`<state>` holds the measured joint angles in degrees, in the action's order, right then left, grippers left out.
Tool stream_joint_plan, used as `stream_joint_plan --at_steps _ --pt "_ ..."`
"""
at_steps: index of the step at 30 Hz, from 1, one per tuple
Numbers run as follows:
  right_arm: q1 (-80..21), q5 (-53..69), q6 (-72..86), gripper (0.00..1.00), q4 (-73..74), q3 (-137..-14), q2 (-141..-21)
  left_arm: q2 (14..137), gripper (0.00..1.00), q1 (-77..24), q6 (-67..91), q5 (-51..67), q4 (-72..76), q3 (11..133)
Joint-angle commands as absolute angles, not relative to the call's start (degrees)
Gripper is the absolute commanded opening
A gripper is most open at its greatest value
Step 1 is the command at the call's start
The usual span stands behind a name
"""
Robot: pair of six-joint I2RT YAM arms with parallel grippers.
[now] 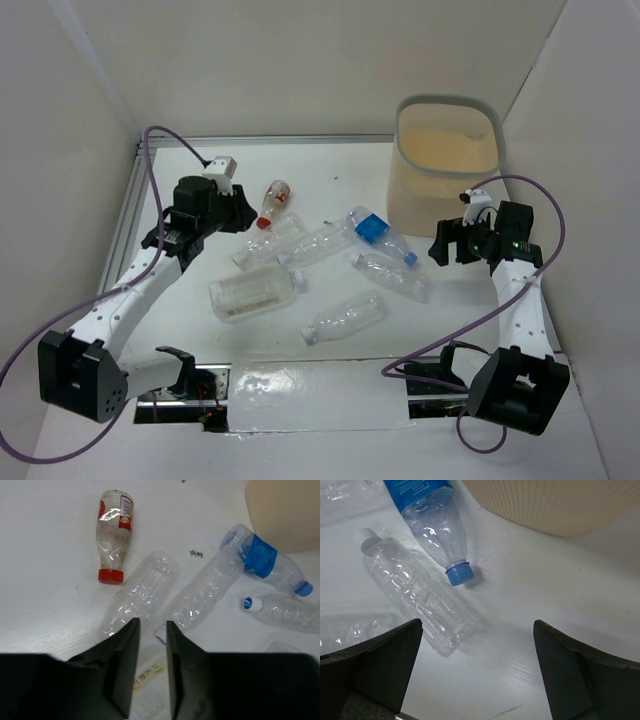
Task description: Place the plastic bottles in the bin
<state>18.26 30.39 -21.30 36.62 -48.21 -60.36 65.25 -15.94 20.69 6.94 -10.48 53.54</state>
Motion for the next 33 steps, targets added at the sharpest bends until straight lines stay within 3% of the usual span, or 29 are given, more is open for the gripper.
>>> stream_joint_plan --at_steps 1,2,3,4,5,6,7,10,11,22,33 --pt "18.5 33.8 -24.3 0.94 38.8 -50.5 -59.9 69.8 0.46 -15.8 16.2 5.3 -8.7 58.0" --pt "18.5 34.7 -25.0 0.86 38.8 -50.5 -59.9 71.2 0.59 -15.8 15.5 4.5 -8.7 58.8" --pt "18.5 35.2 -25.0 0.65 38.8 -50.5 -59.4 74.4 0.72 -15.8 14.8 3.7 -9.2 59.6" --pt "18.5 35.2 -25.0 0.3 38.3 -50.5 -58.5 76.2 0.79 -16.3 14.1 3.0 -9.2 61.5" --pt "17.9 35.2 -24.2 0.12 37.6 -49.8 -58.0 78.1 0.8 -16.3 12.7 1.9 -9.2 62.6" --pt "17.4 35.2 -24.2 0.17 37.6 -49.8 -57.5 80.0 0.83 -17.0 12.1 1.2 -9.9 63.6" --pt "16.2 35.2 -24.2 0.32 36.8 -49.8 -56.5 83.7 0.84 -17.0 11.5 0.4 -9.9 65.7" --pt "14.8 35.8 -26.9 0.91 37.3 -49.3 -56.5 90.9 0.91 -19.3 9.5 -4.8 -9.9 69.8" --pt "14.0 35.8 -26.9 1.0 37.4 -48.8 -56.5 92.8 0.91 -20.2 8.7 -6.1 -10.5 70.7" --pt "12.3 33.1 -28.2 1.0 37.9 -49.3 -58.2 113.8 0.91 -22.9 6.2 -14.8 -10.9 85.5" --pt "12.3 33.7 -30.5 1.0 40.0 -50.4 -60.0 124.2 0.88 -24.0 9.2 -19.6 -12.6 91.8"
